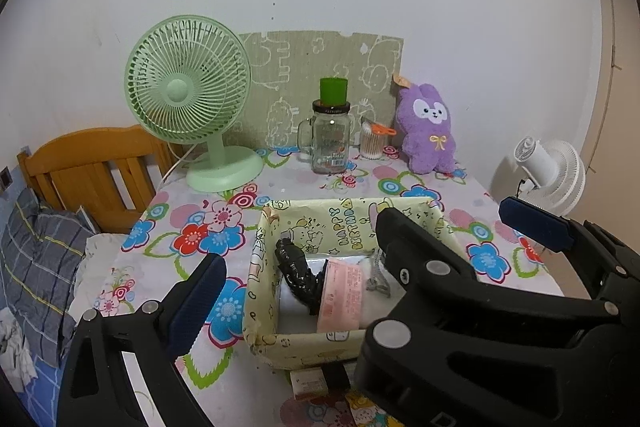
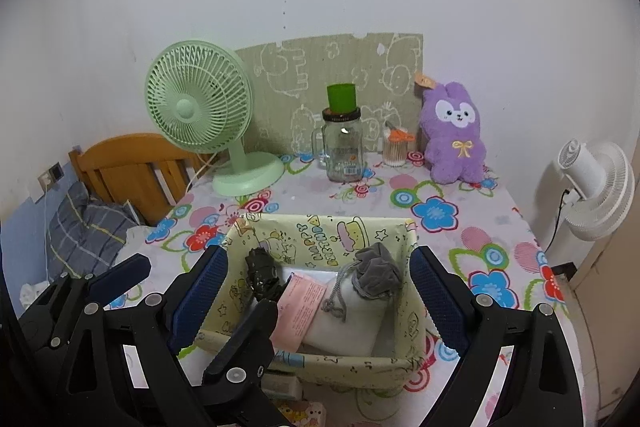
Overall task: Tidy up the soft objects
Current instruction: 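Withdraw both open grippers from the basket toward the remaining items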
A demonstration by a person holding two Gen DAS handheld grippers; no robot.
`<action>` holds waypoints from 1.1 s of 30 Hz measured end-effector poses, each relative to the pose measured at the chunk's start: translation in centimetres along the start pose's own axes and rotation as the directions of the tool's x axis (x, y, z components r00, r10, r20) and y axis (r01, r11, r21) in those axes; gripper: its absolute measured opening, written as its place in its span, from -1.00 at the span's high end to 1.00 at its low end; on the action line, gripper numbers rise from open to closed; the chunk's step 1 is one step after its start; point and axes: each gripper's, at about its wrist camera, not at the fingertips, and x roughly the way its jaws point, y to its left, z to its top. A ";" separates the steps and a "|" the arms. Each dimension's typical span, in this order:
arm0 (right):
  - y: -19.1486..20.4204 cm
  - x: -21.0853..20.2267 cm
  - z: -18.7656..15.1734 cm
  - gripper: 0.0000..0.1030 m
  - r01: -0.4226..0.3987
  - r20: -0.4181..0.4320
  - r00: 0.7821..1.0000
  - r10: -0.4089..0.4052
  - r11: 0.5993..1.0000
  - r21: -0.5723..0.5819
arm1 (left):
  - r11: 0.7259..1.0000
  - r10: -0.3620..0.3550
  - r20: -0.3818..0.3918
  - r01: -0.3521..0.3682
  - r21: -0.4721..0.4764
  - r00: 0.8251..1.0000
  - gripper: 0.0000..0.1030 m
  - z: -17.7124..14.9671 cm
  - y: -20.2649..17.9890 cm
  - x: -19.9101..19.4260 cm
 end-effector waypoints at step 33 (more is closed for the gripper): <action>0.8 -9.8 -3.4 -0.83 0.071 0.083 0.994 -0.072 0.997 0.013 | 1.000 -0.010 0.080 0.011 -0.007 0.997 -0.98 -3.7 -1.5 -7.9</action>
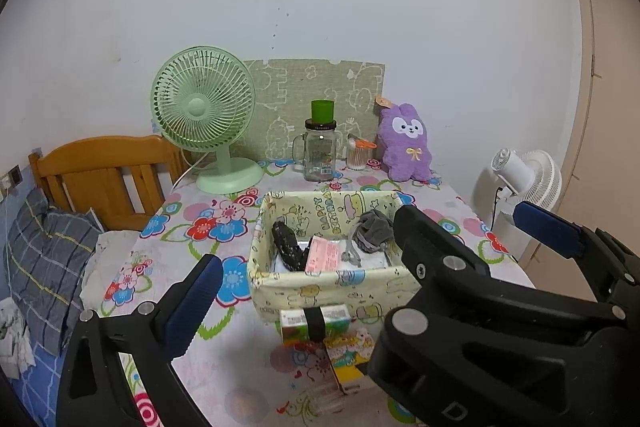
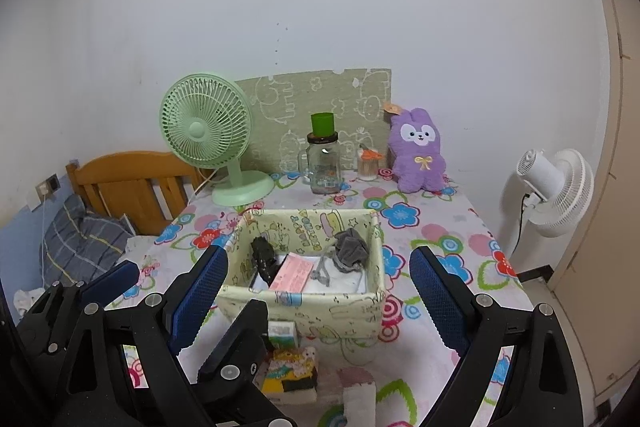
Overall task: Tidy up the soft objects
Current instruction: 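Withdraw both open grippers from the basket toward the remaining items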
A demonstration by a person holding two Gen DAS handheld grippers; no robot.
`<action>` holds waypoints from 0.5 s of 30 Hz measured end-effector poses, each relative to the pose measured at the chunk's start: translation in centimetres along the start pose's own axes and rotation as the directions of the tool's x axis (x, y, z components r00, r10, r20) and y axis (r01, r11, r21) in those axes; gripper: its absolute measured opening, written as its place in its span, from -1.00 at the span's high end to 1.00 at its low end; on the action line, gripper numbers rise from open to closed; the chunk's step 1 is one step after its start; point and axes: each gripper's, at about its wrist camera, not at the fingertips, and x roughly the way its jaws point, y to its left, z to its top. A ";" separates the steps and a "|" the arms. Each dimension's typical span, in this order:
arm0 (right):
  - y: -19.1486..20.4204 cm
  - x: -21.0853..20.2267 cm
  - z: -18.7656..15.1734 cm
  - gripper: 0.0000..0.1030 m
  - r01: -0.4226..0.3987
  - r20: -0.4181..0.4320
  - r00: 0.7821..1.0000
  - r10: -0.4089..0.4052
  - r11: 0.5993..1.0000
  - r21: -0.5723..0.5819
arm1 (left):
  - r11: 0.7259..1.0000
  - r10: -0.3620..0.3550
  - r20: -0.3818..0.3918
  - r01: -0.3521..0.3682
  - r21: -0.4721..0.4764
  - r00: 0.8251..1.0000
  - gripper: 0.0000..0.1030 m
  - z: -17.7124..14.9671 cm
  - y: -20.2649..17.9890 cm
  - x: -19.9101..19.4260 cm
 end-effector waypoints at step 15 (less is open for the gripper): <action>-0.7 -1.3 -3.3 -0.83 0.019 -0.016 1.000 -0.019 1.000 0.010 | 1.000 -0.005 -0.022 0.005 -0.003 1.000 -0.98 -3.1 -1.0 -0.7</action>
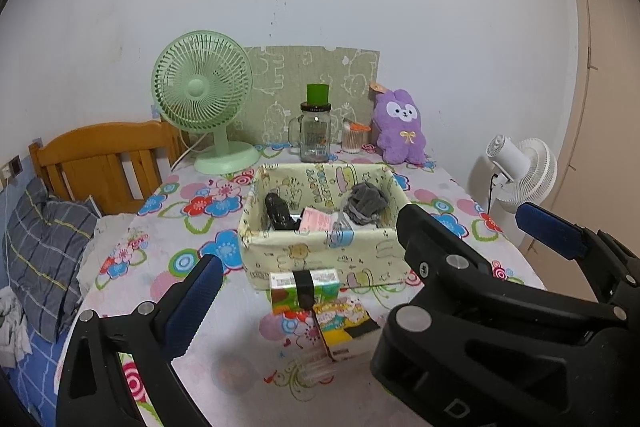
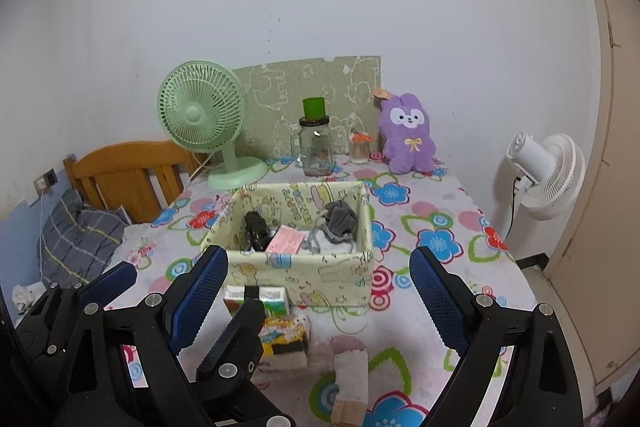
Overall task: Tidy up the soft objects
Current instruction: 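Withdraw both open grippers from the basket toward the remaining items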
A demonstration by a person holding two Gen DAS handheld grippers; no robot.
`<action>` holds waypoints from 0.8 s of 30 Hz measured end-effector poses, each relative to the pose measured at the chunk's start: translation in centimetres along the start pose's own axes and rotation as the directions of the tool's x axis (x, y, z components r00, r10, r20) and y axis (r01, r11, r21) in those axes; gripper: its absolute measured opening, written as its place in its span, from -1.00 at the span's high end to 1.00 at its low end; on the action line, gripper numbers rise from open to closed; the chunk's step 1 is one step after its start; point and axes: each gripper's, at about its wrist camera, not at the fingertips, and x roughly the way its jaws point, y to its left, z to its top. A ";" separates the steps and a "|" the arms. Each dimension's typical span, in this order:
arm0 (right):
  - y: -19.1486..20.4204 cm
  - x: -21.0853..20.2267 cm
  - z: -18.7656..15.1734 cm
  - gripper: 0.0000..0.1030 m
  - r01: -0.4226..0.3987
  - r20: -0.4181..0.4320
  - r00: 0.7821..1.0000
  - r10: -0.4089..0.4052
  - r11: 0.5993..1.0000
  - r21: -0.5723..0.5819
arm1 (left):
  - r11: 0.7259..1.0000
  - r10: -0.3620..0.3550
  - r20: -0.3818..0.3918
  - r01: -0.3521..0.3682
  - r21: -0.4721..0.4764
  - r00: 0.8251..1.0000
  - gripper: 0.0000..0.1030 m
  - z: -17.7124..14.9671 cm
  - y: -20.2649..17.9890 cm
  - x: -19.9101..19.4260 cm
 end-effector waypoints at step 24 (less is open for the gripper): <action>-1.9 1.9 -8.0 -0.83 0.064 -0.073 0.995 -0.061 0.997 0.043 | 0.999 -0.023 -0.068 0.026 0.035 0.997 -0.98 -7.4 -1.1 2.6</action>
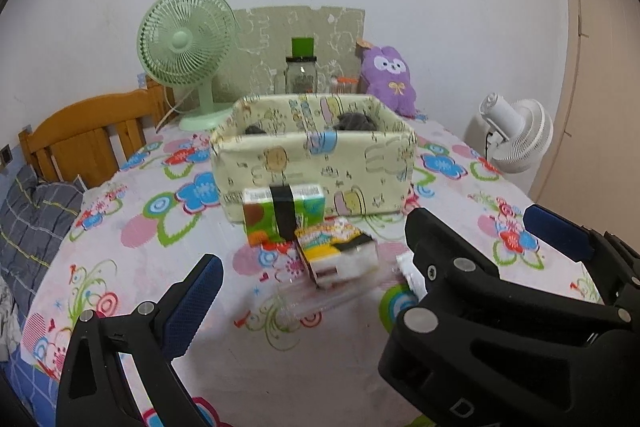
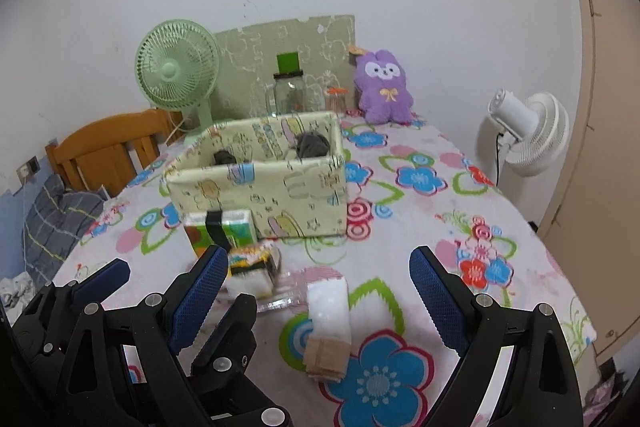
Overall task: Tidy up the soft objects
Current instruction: 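Grasp the white rolled towel with the right gripper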
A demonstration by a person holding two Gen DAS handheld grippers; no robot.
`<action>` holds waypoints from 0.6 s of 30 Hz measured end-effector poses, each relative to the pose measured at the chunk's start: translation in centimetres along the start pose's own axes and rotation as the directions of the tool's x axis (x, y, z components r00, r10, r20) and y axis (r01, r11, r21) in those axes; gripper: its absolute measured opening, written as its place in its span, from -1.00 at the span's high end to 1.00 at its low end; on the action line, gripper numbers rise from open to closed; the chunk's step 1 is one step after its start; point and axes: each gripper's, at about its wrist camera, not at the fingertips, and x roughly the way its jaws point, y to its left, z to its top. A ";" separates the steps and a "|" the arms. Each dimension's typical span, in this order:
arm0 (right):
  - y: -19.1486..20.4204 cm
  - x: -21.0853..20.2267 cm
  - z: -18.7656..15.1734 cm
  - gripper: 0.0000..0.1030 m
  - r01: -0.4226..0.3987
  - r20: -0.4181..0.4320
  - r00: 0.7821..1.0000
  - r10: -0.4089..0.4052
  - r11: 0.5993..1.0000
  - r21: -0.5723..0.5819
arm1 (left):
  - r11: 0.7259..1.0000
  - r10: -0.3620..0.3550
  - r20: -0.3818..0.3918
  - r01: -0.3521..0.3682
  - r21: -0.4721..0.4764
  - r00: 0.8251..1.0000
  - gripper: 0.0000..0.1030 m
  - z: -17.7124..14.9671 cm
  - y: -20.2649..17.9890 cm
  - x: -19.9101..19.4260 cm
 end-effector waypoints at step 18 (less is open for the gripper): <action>-1.3 4.1 -3.2 -0.68 0.032 -0.137 0.990 -0.028 0.999 0.025 | 1.000 0.007 -0.107 -0.007 0.005 0.994 -0.98 -2.9 -0.1 3.5</action>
